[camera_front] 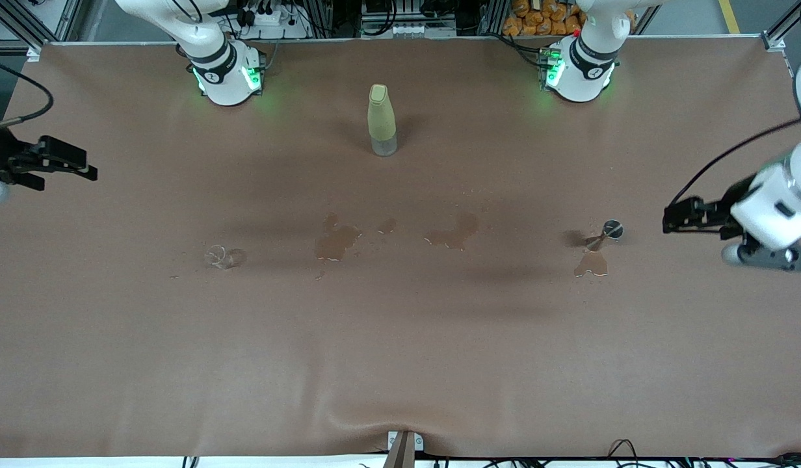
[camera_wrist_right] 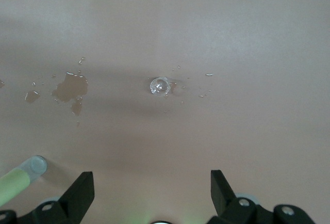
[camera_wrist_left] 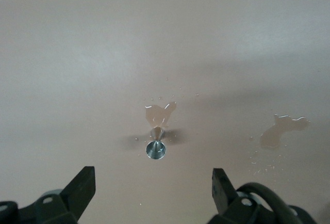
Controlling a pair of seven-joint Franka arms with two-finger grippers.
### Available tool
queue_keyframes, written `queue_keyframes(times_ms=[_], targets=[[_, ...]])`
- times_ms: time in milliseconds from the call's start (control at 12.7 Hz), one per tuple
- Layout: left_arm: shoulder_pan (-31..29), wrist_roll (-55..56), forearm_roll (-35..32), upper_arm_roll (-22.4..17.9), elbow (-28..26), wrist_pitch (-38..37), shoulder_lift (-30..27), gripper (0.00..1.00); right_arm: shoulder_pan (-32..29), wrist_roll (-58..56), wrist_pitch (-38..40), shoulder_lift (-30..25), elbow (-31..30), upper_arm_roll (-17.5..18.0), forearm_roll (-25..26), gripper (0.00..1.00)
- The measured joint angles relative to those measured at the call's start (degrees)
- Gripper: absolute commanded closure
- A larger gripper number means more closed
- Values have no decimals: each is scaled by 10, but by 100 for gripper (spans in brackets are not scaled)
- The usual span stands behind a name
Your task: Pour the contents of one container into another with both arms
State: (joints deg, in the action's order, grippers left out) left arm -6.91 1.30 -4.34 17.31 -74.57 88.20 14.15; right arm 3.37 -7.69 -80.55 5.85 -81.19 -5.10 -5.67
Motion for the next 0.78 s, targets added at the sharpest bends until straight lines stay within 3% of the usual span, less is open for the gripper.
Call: queue_keyframes(times_ms=[235, 549, 706, 785], targets=[[19, 6, -2, 0, -4, -7, -37, 0, -66, 27, 7, -5, 8, 81, 13, 0], [17, 5, -2, -11, -17, -14, -35, 0, -86, 27, 8, -7, 9, 97, 34, 0], [45, -13, 6, -59, -25, -30, -35, 0, -84, 26, 7, -7, 10, 99, 58, 0], [91, -32, 18, -118, -26, -32, -35, 0, -82, 26, 6, -7, 10, 95, 65, 0]])
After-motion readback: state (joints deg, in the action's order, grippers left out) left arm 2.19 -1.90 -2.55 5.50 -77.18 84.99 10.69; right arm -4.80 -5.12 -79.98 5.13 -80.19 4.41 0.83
